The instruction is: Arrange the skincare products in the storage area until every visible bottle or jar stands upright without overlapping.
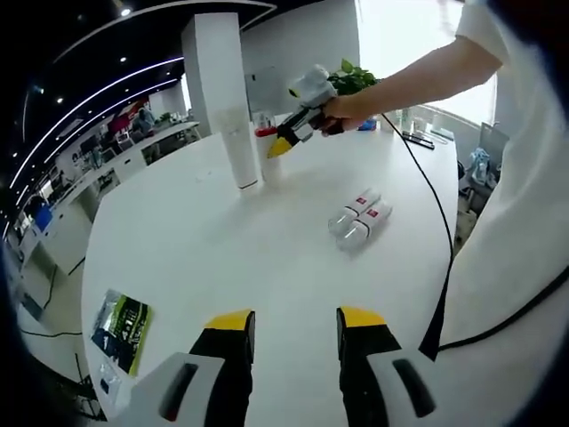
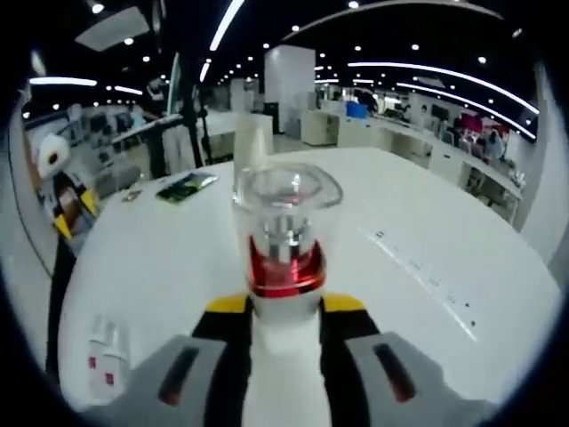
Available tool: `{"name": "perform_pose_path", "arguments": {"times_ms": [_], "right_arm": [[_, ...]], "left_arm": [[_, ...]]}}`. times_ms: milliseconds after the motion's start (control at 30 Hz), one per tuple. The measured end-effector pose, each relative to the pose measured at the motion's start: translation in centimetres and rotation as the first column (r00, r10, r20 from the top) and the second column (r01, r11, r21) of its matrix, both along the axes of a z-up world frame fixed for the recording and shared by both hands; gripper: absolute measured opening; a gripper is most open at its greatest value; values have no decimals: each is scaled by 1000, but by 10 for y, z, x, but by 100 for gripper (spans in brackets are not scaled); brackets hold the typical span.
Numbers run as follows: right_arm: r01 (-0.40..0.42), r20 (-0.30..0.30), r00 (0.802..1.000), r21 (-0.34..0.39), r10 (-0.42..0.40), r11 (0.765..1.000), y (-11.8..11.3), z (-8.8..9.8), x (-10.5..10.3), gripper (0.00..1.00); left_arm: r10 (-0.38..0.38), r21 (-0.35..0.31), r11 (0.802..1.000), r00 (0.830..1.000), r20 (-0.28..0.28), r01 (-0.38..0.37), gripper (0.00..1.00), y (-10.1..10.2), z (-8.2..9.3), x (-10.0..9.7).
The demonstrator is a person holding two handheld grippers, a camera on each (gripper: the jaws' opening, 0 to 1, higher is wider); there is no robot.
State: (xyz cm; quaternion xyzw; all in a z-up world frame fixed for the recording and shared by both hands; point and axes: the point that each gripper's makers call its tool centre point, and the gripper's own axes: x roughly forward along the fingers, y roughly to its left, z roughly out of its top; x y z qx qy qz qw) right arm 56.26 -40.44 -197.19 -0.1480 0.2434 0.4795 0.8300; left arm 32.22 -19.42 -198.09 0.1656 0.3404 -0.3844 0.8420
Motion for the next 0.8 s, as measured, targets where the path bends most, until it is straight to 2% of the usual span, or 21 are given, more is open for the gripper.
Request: {"name": "perform_pose_path", "arguments": {"times_ms": [100,467,800], "right_arm": [[-76,6,997,-19,76,997,0,0,-4,26],[-201,5,980,-37,201,979,8,0,-4,25],[-205,-1,979,-21,205,979,8,-2,-1,26]], "left_arm": [[4,1,1000,1000,-2,-4,37,0,-1,-1],[18,4,1000,1000,-12,-18,37,-2,-5,-4],[13,7,1000,1000,-15,-13,37,-3,-6,0]]}}
